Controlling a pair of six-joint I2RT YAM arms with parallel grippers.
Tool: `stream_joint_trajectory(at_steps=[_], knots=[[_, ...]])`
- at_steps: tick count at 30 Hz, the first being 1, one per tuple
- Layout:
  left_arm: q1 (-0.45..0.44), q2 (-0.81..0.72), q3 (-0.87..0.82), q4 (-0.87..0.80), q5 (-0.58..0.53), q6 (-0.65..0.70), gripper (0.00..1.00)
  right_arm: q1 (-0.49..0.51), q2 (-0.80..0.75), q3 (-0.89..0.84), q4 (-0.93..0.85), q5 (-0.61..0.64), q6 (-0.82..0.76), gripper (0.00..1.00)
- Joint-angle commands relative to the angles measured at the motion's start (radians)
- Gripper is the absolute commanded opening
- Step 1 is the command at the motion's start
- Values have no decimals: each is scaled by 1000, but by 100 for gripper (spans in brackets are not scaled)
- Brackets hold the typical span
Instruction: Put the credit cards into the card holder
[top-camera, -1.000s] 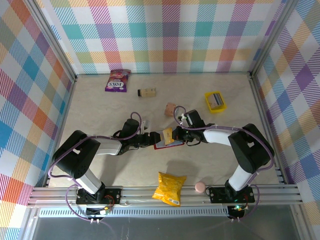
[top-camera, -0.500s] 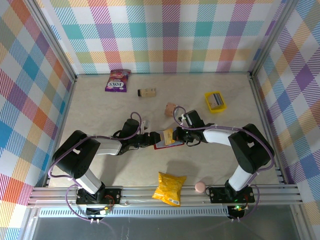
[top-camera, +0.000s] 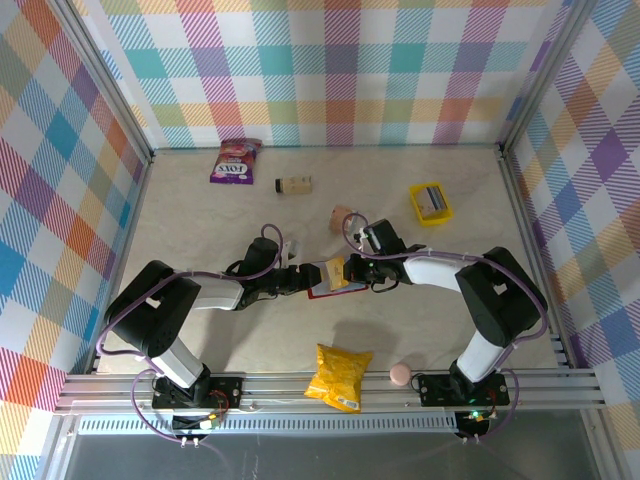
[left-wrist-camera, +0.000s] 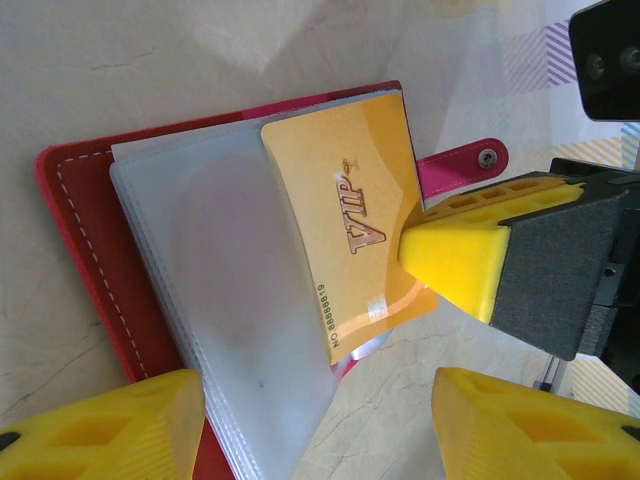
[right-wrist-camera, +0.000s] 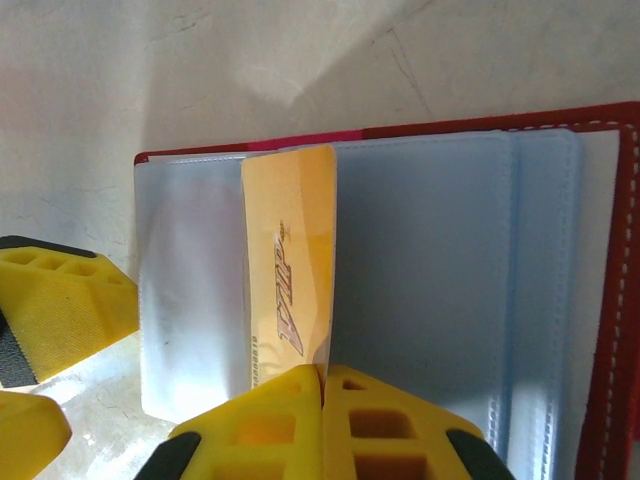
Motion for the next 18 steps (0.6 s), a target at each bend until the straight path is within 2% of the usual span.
stream_joint_trajectory(at_steps=[1, 18], knots=[[-2, -2, 20, -3, 14, 4, 61, 21, 54, 6, -74, -6, 3, 0], [-2, -14, 16, -9, 5, 6, 61, 21, 47, 13, -104, -16, 26, 0]])
